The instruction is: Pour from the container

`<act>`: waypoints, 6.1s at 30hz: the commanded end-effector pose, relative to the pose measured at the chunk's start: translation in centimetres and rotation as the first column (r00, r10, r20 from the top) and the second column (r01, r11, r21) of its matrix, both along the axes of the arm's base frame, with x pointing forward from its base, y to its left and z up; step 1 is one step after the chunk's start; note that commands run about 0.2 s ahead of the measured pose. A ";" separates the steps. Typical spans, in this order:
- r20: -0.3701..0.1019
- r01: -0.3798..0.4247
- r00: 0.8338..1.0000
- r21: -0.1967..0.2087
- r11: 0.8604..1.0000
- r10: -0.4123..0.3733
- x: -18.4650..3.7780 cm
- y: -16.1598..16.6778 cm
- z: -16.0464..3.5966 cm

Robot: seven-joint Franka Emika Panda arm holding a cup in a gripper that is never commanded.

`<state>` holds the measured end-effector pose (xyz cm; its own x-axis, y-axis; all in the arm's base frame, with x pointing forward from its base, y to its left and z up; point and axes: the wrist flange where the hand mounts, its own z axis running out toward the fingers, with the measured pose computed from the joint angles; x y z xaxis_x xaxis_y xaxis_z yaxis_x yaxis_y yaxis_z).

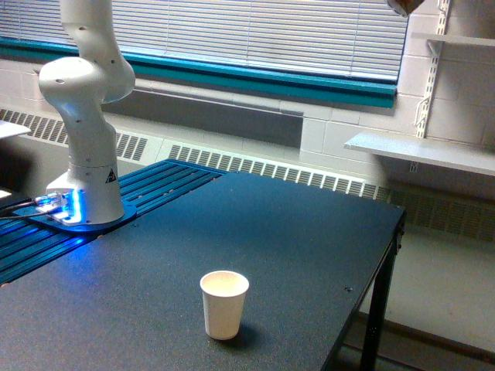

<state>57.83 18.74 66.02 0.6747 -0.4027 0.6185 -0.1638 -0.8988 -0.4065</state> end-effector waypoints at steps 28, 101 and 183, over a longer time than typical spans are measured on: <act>-0.128 0.339 0.929 -0.075 0.938 -0.347 0.5 -20.0 -10.1; -0.420 0.523 0.695 -0.261 0.811 -0.584 -16.9 -36.6 -36.0; -0.511 0.510 0.495 -0.484 0.711 -0.703 -15.4 -38.3 -41.3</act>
<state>41.72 -19.67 24.45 0.5760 -0.7675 0.2815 -0.8171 -0.5302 0.2264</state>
